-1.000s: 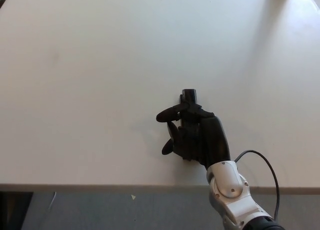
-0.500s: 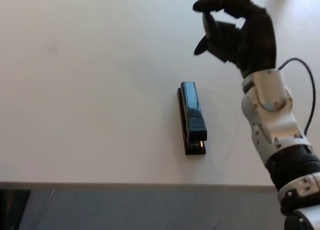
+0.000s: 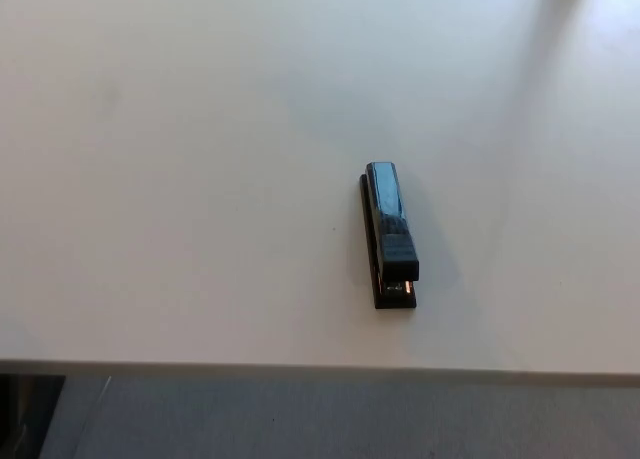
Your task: The robot uses its right hand to press on the stapler that is in the middle of the desk
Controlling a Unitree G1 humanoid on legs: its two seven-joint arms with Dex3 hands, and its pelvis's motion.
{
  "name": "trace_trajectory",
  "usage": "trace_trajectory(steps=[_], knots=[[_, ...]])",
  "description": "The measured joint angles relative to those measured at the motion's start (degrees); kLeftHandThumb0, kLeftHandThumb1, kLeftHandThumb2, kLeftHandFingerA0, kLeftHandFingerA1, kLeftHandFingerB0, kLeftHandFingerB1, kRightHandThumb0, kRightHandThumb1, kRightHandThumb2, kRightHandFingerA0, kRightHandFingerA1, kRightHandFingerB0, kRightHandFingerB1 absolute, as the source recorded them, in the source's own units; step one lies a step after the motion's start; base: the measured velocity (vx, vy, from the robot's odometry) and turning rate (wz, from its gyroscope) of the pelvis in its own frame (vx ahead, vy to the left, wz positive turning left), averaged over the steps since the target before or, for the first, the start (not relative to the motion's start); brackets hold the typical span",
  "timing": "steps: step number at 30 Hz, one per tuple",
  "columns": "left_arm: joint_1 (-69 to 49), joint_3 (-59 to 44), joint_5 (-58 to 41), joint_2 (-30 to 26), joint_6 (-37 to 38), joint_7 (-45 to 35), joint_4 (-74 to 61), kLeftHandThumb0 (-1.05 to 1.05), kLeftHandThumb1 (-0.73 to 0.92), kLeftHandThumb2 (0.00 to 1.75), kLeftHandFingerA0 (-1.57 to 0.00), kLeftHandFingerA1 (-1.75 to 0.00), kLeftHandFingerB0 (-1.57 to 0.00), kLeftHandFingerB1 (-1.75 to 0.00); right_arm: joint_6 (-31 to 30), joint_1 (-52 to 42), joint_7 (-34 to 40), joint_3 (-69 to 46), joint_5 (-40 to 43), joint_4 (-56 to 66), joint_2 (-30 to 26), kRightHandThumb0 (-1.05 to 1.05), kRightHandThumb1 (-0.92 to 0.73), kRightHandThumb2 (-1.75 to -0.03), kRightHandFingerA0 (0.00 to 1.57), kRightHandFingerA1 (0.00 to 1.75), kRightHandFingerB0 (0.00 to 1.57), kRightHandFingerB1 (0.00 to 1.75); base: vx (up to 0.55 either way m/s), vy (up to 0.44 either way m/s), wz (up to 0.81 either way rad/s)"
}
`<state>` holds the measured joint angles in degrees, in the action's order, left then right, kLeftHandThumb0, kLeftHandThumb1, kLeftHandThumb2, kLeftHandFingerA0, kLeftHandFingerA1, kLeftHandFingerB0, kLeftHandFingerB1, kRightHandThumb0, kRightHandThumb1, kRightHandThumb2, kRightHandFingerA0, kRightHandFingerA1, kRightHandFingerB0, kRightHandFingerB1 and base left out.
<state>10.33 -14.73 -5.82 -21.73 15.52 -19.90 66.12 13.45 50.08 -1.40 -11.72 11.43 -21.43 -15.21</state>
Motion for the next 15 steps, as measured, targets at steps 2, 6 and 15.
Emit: trace_trajectory(steps=[2,6,15], knots=[[0.3,-0.1,0.0,0.0,-0.2,0.0,0.0,-0.46,0.92,0.94,0.0,-0.18,0.0,-0.17,-1.4,-1.4,-1.4,-3.3,1.3,0.6,-4.0,0.07,-0.73,-0.94,1.21,1.23,0.76,1.16,0.0,0.0,0.0],[0.6,-0.3,0.0,-0.1,-0.7,0.0,0.0,-0.42,0.92,0.85,0.0,-0.19,0.0,-0.18,-3.3,-5.4,-3.8,-10.6,3.7,0.4,-11.7,-0.04,-0.48,-1.13,1.29,1.15,0.95,1.02,0.0,0.0,0.0],[1.0,-0.6,0.0,-0.3,-1.5,0.0,0.1,-0.41,0.92,0.89,0.0,-0.15,0.0,-0.15,-7.3,-16.8,-5.9,-27.1,7.0,-4.3,-24.5,-0.16,-0.5,-1.1,1.29,1.22,0.92,1.09,0.0,0.0,0.0]])
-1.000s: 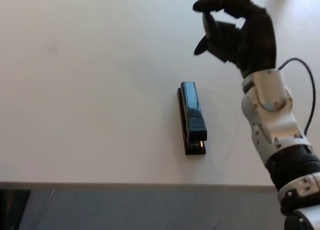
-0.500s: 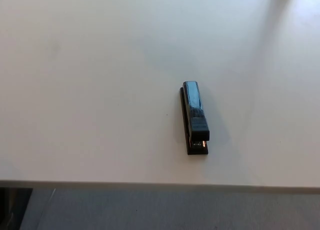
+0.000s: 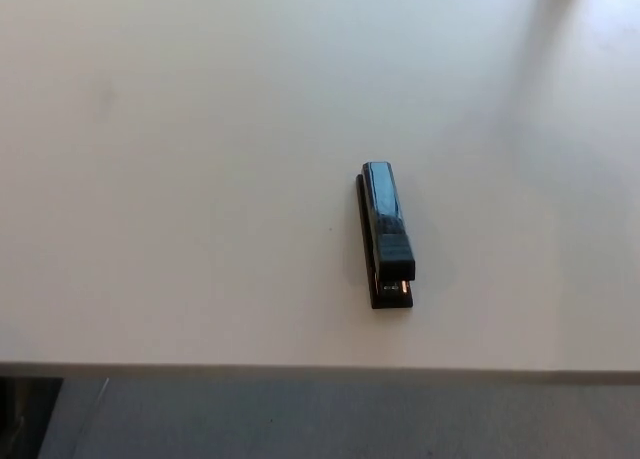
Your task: The robot uses its right hand to press on the stapler that is in the middle of the desk
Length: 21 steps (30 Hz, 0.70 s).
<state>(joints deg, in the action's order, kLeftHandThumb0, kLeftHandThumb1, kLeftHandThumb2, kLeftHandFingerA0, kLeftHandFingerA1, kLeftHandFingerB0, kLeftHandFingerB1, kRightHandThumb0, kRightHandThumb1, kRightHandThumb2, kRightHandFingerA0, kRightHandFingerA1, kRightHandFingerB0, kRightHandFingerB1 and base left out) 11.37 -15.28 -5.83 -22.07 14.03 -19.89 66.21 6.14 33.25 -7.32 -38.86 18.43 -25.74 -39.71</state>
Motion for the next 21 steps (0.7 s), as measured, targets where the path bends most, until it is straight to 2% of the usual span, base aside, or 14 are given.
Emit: trace_trajectory(steps=[1,3,4,7,9,10,13,14,18,19,21], knots=[[0.0,-0.1,0.0,0.0,-0.2,0.0,0.0,-0.4,0.92,0.89,0.0,-0.16,0.0,-0.16,-0.3,-2.0,-0.3,-2.2,0.3,-1.6,-1.5,-0.18,-0.51,-1.09,1.29,1.19,0.96,1.05,0.0,0.0,0.0],[0.0,-0.1,0.0,-0.1,-0.2,0.0,0.0,-0.4,0.92,0.89,0.0,-0.17,0.0,-0.16,-0.4,-4.6,-0.6,-4.8,0.5,-3.8,-2.9,-0.21,-0.53,-1.07,1.29,1.19,0.94,1.08,0.0,0.0,0.0],[0.0,-0.2,0.0,-0.1,-0.4,0.0,0.0,-0.4,0.92,0.88,0.0,-0.16,0.0,-0.16,-0.4,-7.3,-0.8,-7.1,0.7,-6.3,-4.0,-0.18,-0.58,-0.96,1.32,1.05,0.85,1.21,0.0,0.0,0.0],[0.0,-0.2,0.0,-0.3,-0.5,0.0,0.0,-0.41,0.92,0.88,0.0,-0.17,0.0,-0.17,0.0,-13.6,-1.4,-11.3,1.2,-12.8,-5.6,-0.22,-0.69,-0.76,1.28,1.26,0.81,1.23,0.0,0.0,0.0],[0.0,-0.3,0.0,-0.3,-0.5,0.0,0.0,-0.41,0.92,0.88,0.0,-0.17,0.0,-0.17,0.3,-16.3,-1.7,-12.5,1.4,-15.6,-5.6,-0.21,-0.7,-0.76,1.27,1.29,0.81,1.24,0.0,0.0,0.0],[0.0,-0.3,0.0,-0.3,-0.5,0.0,0.0,-0.4,0.92,0.87,0.0,-0.15,0.0,-0.17,0.5,-17.9,-1.9,-13.1,1.6,-17.4,-5.6,-0.2,-0.66,-0.79,1.29,1.25,0.83,1.27,0.0,0.0,0.0],[0.0,-0.5,0.0,-0.3,-0.5,0.0,0.0,-0.46,0.92,0.92,-0.01,-0.17,-0.01,-0.17,1.7,-22.3,-2.5,-13.8,1.7,-23.7,-5.3,-0.21,-0.65,-0.83,1.34,1.17,0.85,1.21,0.0,0.0,0.0],[0.0,-0.6,0.0,-0.3,-0.5,0.0,0.0,-0.41,0.92,0.86,0.0,-0.18,0.0,-0.16,2.4,-24.1,-2.5,-13.6,1.7,-26.3,-4.8,-0.19,-0.62,-0.87,1.31,1.19,0.88,1.23,0.0,0.0,0.0],[0.0,-1.1,0.0,-0.3,-0.5,-0.1,0.0,-0.41,0.92,0.88,0.0,-0.16,0.0,-0.14,4.1,-29.2,-2.1,-11.3,1.0,-34.2,-1.5,-0.18,-0.64,-0.83,1.25,1.21,0.9,1.2,0.0,0.0,0.0],[0.0,-1.2,0.0,-0.3,-0.5,-0.1,0.0,-0.41,0.92,0.88,0.0,-0.16,0.0,-0.14,4.4,-30.3,-1.8,-10.3,0.6,-36.2,-0.4,-0.17,-0.67,-0.81,1.18,1.14,0.86,1.1,0.0,0.0,0.0],[-0.1,-1.3,-0.1,-0.3,-0.5,-0.1,0.0,-0.43,0.92,0.89,0.0,-0.15,0.0,-0.13,5.2,-32.8,-0.6,-6.9,-0.7,-40.6,2.2,-0.15,-0.62,-0.84,1.24,1.06,0.88,1.01,0.0,0.0,0.0]])
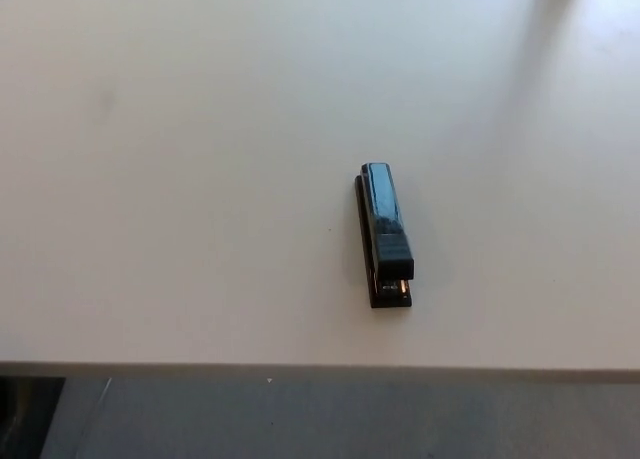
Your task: The robot uses its right hand to press on the stapler that is in the middle of the desk
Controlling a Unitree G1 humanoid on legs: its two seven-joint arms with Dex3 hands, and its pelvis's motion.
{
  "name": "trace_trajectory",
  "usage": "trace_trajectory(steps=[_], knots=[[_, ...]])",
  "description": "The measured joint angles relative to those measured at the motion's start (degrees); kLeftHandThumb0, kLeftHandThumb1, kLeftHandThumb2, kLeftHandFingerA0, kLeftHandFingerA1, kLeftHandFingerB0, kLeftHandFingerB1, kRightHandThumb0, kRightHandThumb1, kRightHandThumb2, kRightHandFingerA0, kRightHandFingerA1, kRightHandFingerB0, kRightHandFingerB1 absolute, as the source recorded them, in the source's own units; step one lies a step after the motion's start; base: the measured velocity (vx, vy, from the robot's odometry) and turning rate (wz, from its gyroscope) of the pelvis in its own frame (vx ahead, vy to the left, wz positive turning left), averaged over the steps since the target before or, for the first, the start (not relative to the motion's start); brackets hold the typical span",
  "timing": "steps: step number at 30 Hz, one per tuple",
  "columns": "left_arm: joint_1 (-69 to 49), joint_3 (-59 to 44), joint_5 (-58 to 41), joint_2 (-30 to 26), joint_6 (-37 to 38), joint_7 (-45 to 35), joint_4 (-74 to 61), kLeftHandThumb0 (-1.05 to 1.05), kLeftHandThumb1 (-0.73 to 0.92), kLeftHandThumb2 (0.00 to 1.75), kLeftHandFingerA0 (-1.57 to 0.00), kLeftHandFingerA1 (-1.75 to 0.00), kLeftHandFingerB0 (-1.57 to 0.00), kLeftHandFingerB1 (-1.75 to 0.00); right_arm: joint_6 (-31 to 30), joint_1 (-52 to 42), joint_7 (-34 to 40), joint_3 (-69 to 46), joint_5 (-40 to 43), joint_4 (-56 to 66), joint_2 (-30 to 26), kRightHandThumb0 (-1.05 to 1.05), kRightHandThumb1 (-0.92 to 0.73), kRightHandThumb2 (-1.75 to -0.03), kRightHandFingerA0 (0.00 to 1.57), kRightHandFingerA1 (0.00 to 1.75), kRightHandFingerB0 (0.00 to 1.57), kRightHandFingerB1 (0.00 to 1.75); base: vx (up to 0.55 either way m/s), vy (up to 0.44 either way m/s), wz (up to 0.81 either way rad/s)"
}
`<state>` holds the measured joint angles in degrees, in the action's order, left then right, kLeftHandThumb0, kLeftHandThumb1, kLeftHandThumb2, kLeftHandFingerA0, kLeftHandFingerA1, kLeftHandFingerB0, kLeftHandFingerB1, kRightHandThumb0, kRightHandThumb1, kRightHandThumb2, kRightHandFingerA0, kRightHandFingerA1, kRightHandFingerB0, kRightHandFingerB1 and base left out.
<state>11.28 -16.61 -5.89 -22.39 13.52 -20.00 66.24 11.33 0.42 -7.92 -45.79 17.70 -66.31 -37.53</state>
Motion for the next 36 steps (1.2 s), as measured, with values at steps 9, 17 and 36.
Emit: trace_trajectory(steps=[9,17,36], knots=[[-0.2,-0.1,0.0,-0.2,-0.9,0.0,0.2,-0.42,0.92,0.89,0.0,-0.17,0.0,-0.15,-0.2,-5.4,5.1,14.1,-5.4,-10.1,11.7,-0.1,-0.65,-0.62,1.12,0.63,0.66,0.49,0.0,0.0,0.0],[-0.3,0.1,0.0,-0.3,-1.1,0.0,0.2,-0.43,0.92,0.88,0.0,-0.14,0.0,-0.14,-3.6,-2.4,-0.2,22.6,-8.4,-10.6,14.9,-0.76,-0.62,-0.98,0.0,0.26,0.0,0.22,0.0,0.0,0.0],[1.8,0.6,0.1,-1.8,-3.7,0.0,1.6,-0.5,0.92,0.87,0.0,-0.17,0.0,-0.14,-11.4,17.3,-11.9,33.3,-12.1,-9.2,16.0,-0.9,-0.85,-0.66,0.0,0.0,0.0,0.0,0.0,-0.001,0.01]])
